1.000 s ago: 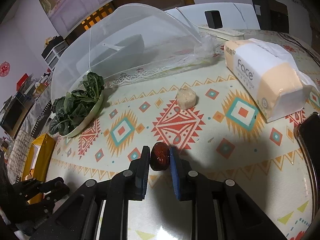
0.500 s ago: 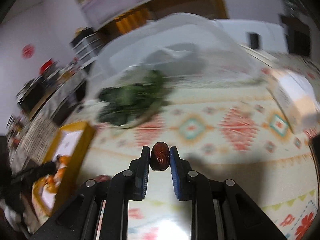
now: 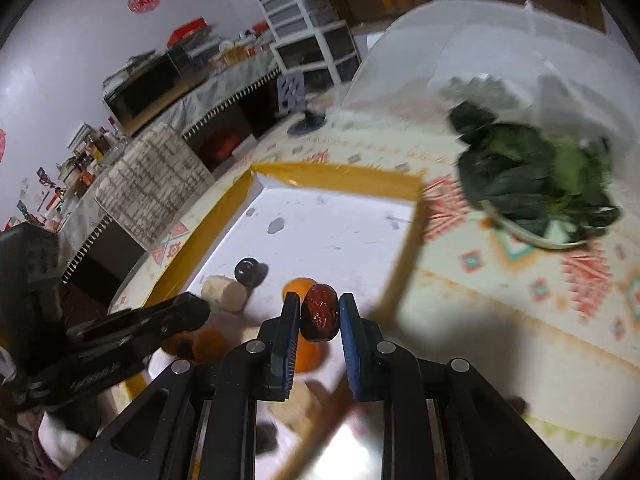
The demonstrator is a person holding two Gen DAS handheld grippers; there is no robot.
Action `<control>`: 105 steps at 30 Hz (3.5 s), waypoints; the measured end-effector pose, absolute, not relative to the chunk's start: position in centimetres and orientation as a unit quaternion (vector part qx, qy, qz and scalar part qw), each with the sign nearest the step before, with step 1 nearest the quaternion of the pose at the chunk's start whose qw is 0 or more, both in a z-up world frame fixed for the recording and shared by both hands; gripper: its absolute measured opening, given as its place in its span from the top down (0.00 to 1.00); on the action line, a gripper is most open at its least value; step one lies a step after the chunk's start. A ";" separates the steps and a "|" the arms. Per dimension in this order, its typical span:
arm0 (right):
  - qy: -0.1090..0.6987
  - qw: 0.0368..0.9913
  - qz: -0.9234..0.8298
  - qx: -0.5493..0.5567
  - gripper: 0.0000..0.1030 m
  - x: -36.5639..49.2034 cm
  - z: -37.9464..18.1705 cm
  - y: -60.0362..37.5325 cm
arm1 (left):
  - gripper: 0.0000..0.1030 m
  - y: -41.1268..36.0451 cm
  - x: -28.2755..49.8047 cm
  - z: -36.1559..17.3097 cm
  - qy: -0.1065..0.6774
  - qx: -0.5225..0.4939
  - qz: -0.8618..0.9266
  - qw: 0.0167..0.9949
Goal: Organize fruits
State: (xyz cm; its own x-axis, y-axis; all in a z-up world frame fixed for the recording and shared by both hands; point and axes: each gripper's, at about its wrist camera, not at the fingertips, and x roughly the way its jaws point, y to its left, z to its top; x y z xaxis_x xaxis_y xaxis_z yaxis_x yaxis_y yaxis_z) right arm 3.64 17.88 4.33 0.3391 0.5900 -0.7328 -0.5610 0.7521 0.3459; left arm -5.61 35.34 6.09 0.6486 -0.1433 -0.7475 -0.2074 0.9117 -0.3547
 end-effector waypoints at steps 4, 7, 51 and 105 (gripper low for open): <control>0.463 0.821 0.334 0.007 0.79 4.9 3.2 19.1 | 0.78 36.1 -6.2 6.0 0.414 -0.214 0.014 0.885; 0.462 0.827 0.319 0.000 0.79 5.6 2.8 19.4 | 0.59 36.1 -6.8 6.3 0.406 -0.217 0.011 0.888; 0.318 0.928 0.195 0.008 0.34 -12.9 7.0 -0.9 | 0.12 16.2 -16.5 11.9 0.292 0.007 0.086 0.952; 0.346 0.909 0.231 -0.033 0.33 -13.2 4.9 4.2 | 0.00 22.7 -19.6 13.0 0.198 -0.066 0.220 0.953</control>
State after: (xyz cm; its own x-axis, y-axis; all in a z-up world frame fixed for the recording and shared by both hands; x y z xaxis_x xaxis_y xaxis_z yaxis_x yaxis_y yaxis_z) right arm -13.23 4.19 4.94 0.6532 0.3980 -0.6442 -0.4430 0.8908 0.1011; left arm -19.65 22.70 13.04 0.8248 0.3933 -0.4062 -0.4454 0.8945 -0.0384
